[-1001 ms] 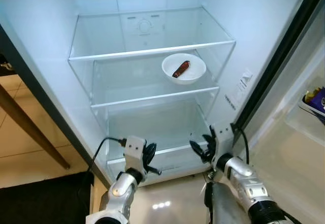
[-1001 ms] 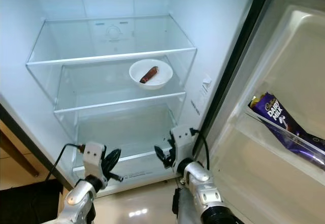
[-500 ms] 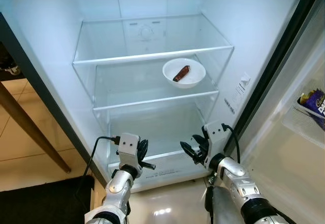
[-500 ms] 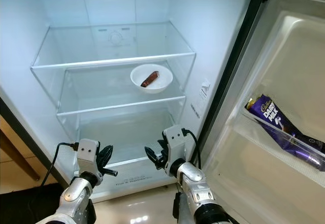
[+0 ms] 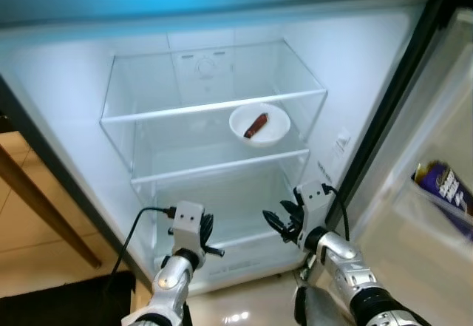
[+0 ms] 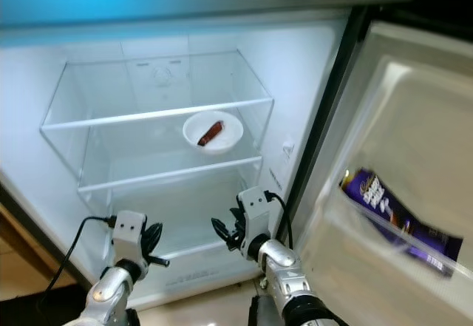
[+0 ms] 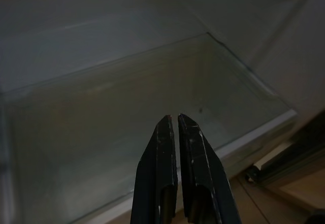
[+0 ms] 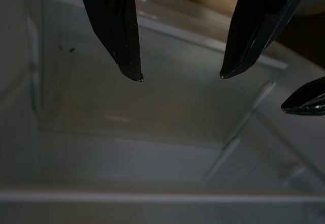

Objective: Restocking fridge

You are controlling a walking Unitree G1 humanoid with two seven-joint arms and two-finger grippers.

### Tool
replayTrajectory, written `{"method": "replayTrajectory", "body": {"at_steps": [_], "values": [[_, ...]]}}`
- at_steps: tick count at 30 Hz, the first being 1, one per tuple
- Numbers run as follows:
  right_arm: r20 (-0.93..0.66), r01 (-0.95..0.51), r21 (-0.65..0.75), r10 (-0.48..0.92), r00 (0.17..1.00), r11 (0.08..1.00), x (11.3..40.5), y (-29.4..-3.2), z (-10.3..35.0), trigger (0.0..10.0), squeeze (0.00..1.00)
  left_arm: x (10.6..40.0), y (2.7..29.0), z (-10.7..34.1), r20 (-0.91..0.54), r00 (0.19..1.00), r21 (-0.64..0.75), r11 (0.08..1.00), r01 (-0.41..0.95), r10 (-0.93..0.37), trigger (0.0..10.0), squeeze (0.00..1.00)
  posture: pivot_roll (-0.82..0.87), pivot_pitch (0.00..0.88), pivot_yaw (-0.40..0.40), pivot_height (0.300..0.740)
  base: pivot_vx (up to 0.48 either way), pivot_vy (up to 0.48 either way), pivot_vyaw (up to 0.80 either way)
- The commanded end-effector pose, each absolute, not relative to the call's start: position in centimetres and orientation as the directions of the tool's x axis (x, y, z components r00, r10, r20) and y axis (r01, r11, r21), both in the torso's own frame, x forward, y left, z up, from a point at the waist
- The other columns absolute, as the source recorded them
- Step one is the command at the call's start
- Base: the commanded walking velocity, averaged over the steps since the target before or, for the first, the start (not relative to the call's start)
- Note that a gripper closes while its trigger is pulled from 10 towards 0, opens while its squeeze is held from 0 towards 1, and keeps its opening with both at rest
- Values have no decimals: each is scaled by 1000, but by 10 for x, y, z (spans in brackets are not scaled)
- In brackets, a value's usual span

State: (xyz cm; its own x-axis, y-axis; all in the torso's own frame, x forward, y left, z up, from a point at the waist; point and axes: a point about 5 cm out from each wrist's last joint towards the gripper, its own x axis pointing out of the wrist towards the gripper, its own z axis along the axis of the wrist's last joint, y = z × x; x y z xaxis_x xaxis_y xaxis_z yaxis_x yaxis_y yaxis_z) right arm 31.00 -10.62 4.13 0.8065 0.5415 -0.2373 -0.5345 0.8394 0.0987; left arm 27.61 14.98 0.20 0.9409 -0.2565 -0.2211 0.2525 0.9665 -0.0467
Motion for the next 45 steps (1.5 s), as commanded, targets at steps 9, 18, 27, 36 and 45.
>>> {"method": "replayTrajectory", "body": {"at_steps": [9, 18, 27, 36, 45], "values": [[-257, -521, 94, 526, 811, 848, 309, -109, 36, 10000, 0, 265, 159, -11, -303, 923, -19, 970, 241, -236, 10000, 0, 1, 18, -22, 615, 0, 0, 0], [-289, -528, 107, 534, 795, 843, 302, -113, 26, 10000, 0, 253, 161, -23, -372, 901, -13, 972, 236, -224, 10000, 0, 2, 16, -23, 615, 0, 0, 0], [-324, -512, 134, 526, 787, 849, 295, -121, 15, 10000, 0, 242, 162, -35, -440, 870, -11, 970, 243, -222, 10000, 0, -2, 15, -21, 650, 0, 0, 0], [-376, -464, 120, 473, 797, 878, 291, -124, 6, 10000, 0, 229, 167, -45, -505, 837, -6, 970, 243, -213, 10000, 0, -6, 14, -12, 665, 0, 0, 0], [-417, -430, 179, 464, 781, 885, 277, -139, -9, 10000, 0, 222, 169, -51, -538, 816, -4, 969, 246, -209, 10000, 0, -2, 15, -10, 685, 0, 0, 0]]}}
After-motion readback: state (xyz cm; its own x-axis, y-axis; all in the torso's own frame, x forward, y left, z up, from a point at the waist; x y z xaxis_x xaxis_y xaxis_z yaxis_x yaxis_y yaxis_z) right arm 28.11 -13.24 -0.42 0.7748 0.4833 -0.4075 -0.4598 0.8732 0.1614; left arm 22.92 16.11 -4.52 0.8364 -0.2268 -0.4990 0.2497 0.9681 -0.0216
